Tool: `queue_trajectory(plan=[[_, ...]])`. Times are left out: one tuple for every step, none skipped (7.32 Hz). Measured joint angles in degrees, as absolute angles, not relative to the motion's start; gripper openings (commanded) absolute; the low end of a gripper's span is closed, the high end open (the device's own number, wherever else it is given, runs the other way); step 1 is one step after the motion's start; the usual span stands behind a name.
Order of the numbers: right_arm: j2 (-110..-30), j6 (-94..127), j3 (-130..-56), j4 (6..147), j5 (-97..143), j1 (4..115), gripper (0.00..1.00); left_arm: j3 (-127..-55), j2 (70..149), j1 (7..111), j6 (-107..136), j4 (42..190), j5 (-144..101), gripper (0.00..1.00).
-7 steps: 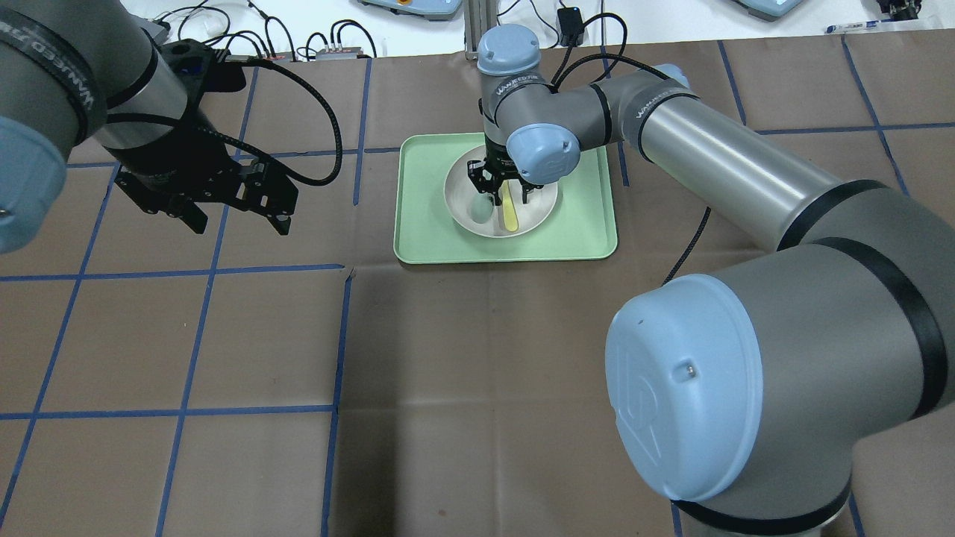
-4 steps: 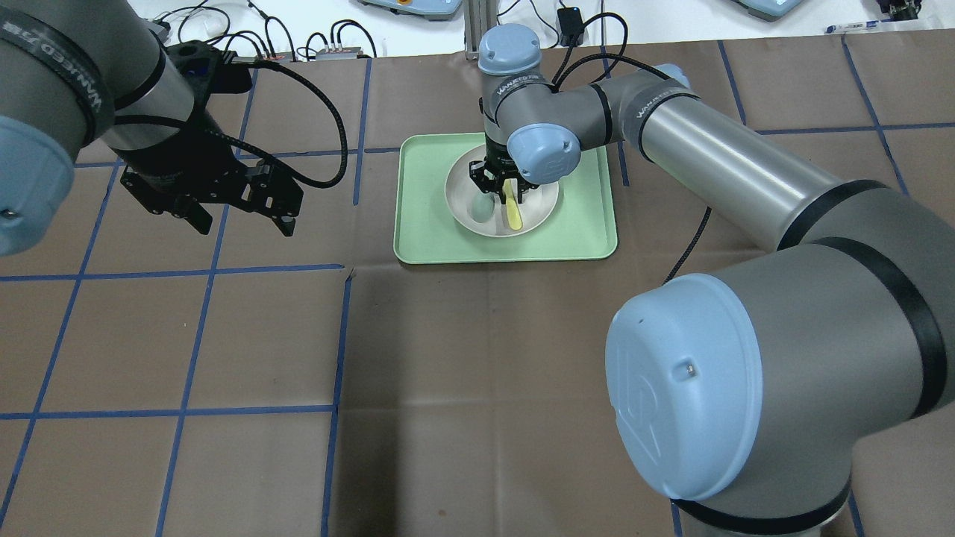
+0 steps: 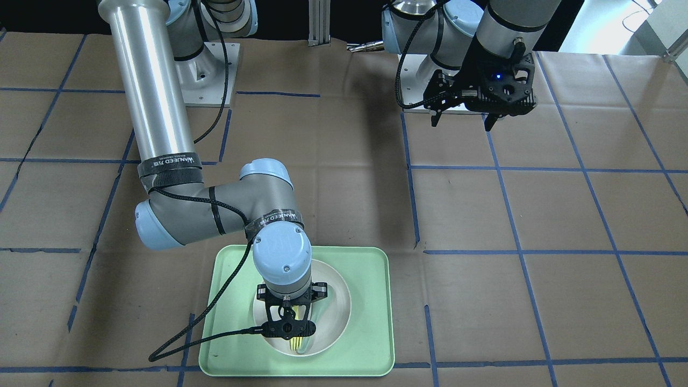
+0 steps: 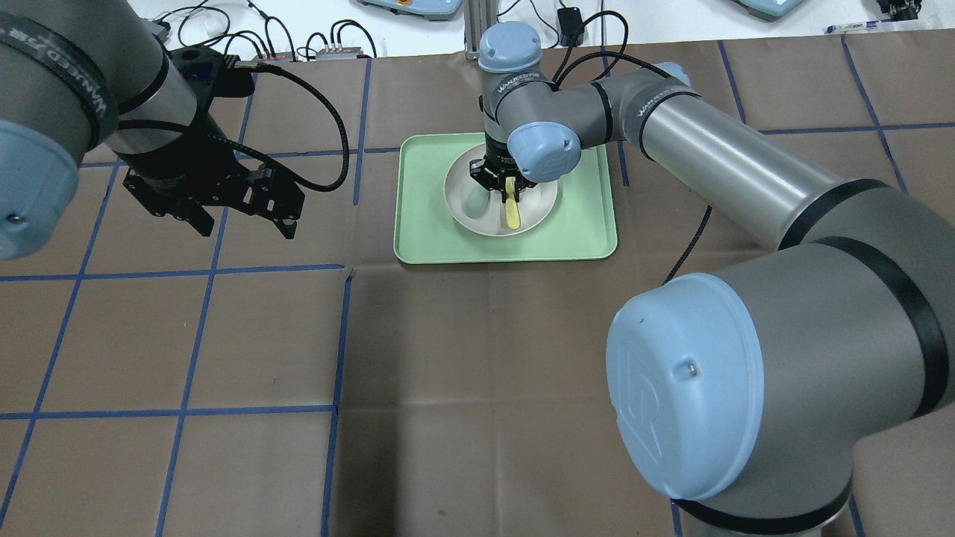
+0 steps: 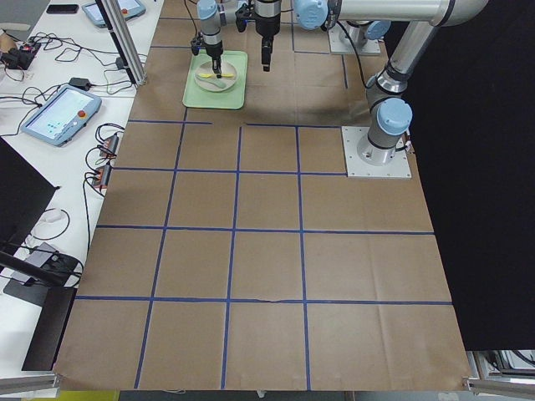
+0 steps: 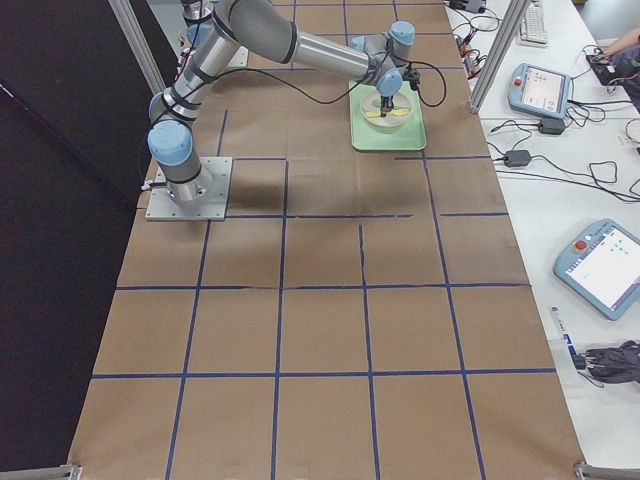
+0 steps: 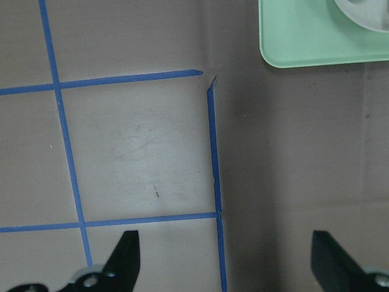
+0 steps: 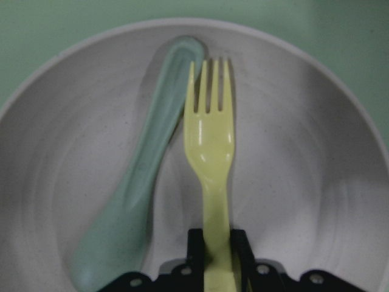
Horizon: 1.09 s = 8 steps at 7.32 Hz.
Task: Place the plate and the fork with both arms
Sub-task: 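Lift the fork and move it beside the plate on the tray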
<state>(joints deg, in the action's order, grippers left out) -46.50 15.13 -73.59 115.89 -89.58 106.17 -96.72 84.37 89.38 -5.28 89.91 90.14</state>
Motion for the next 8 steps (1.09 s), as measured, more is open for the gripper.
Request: queue_trajectory(plan=[[-46.7, 15.2, -73.5, 115.7, -89.6, 106.1, 0.01, -96.8, 84.2, 89.4, -5.3, 89.8, 90.2, 1.0], [-47.4, 15.2, -73.4, 115.2, -89.3, 106.1, 0.01, -96.7, 84.1, 89.3, -5.3, 89.8, 90.2, 1.0], [-48.9, 15.3, -73.1, 113.8, -88.8, 106.1, 0.01, -96.5, 84.3, 89.3, -5.3, 89.7, 90.2, 1.0], [-50.8, 15.4, -72.2, 110.9, -88.4, 106.0, 0.02, -96.3, 84.4, 89.3, -5.3, 89.7, 90.2, 1.0], [-52.3, 15.4, -71.0, 107.2, -88.2, 105.7, 0.02, -96.1, 84.5, 89.3, -5.3, 89.7, 90.2, 1.0], [-53.0, 15.6, -70.3, 104.3, -88.4, 104.7, 0.02, -95.9, 84.3, 89.3, -5.3, 89.7, 90.3, 1.0], [-53.4, 15.9, -70.5, 102.6, -88.8, 103.1, 0.02, -95.7, 84.2, 89.3, -5.3, 89.8, 90.3, 1.0], [-53.9, 15.8, -71.2, 101.7, -89.0, 101.0, 0.02, -95.4, 84.1, 89.3, -5.3, 89.9, 90.3, 1.0]])
